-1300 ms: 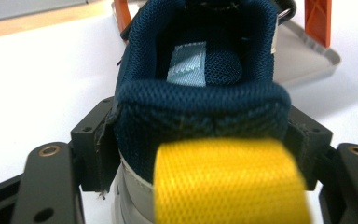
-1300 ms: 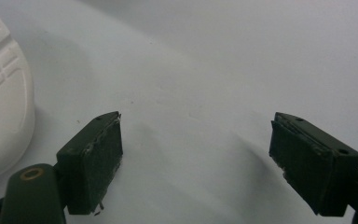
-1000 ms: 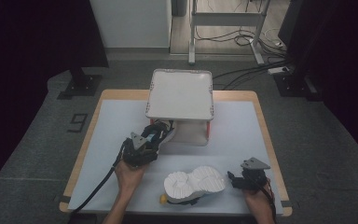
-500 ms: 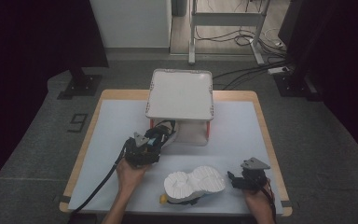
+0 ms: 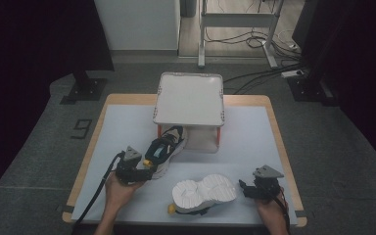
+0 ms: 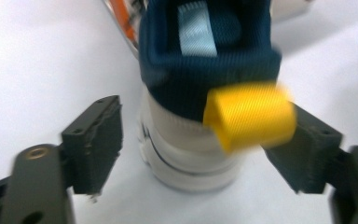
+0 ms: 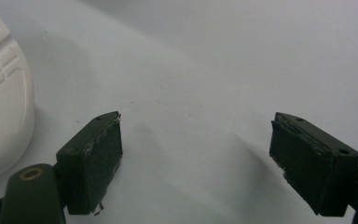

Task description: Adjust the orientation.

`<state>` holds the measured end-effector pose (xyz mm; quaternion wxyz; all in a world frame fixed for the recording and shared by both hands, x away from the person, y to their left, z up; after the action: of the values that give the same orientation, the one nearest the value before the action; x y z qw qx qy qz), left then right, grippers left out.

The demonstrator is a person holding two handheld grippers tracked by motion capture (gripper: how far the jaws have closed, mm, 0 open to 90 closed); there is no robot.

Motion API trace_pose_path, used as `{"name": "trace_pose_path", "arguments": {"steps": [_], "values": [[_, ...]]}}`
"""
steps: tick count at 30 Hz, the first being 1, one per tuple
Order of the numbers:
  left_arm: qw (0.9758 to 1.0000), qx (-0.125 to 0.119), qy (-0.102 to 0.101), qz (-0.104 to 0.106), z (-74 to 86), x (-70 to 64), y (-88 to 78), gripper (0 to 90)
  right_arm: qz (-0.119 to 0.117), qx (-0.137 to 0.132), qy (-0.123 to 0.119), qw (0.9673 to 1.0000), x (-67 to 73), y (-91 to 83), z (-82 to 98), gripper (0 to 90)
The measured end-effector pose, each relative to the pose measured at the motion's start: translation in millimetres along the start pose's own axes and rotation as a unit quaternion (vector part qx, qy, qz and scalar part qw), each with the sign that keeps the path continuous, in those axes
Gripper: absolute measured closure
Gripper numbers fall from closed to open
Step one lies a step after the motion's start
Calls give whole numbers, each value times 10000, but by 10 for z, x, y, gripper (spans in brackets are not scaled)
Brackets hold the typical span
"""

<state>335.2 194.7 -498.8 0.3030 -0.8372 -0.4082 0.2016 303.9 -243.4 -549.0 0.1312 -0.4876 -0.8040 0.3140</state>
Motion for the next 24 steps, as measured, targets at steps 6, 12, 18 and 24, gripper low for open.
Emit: {"name": "trace_pose_path", "arguments": {"steps": [6, 12, 18, 24], "values": [[9997, -65, 80, 239, 25, -120, 16, 427, 3, 0, -6, 10000, -2, 0, 0, 163], [9988, -41, 263, 402, -17, -270, 85, 474, -7, 14, 4, 10000, -4, 1, -1, 161], [9977, -223, 488, 408, -113, -342, 85, 436, 8, 0, -7, 10000, -1, 1, 0, 162], [9967, -425, 426, 553, -213, -287, -4, 352, -9, 16, 11, 10000, -5, 1, -1, 161]]}}
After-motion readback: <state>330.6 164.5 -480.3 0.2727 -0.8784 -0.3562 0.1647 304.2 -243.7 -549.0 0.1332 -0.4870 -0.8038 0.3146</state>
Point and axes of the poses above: each handheld gripper's, and its own axes: y roughly forward along the jaws, z roughly out of its underside, x roughly to its left, the point moved 2 cm from there along y, roughly forward along the jaws
